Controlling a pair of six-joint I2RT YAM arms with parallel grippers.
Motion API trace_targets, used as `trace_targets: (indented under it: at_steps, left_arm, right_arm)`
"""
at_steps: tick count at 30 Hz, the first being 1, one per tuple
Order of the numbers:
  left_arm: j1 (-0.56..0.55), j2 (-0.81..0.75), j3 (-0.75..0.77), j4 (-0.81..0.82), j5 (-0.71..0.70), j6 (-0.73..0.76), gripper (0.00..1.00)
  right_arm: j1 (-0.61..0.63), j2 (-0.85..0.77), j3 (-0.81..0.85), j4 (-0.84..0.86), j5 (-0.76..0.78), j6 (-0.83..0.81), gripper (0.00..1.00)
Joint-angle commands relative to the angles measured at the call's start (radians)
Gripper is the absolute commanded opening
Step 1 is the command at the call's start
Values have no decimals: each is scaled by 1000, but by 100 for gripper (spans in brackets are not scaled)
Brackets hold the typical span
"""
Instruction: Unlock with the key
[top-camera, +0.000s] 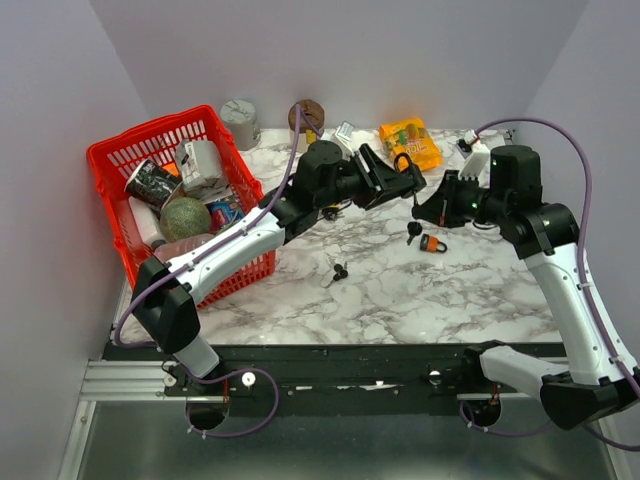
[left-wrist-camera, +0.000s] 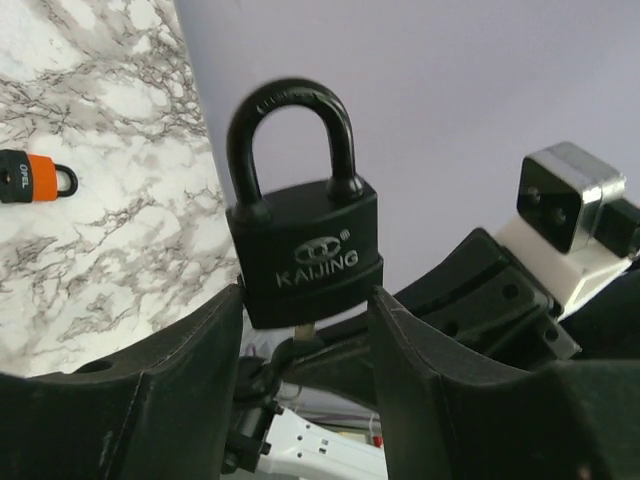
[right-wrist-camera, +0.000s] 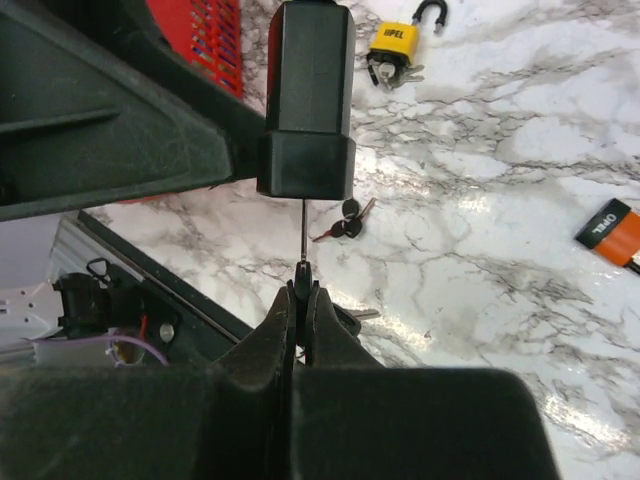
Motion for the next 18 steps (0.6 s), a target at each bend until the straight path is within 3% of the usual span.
trace_targets:
  at_steps: [1,8,15,18]
  left_arm:
    - [-11,-53,1,13,79,24,0]
    - [-10,-50,-6,18,79,30,0]
    - [-4,-51,11,-57,62,73,0]
    - [-4,-59,2,-79,53,81,9]
  right_arm:
    - [-8,21,74,13,21,-36,1]
    - [-8,44,85,-24,-5,-86,1]
    - [-8,1,-44,42,-18,-77,1]
    - [-8,-10,-84,71,-30,-66,1]
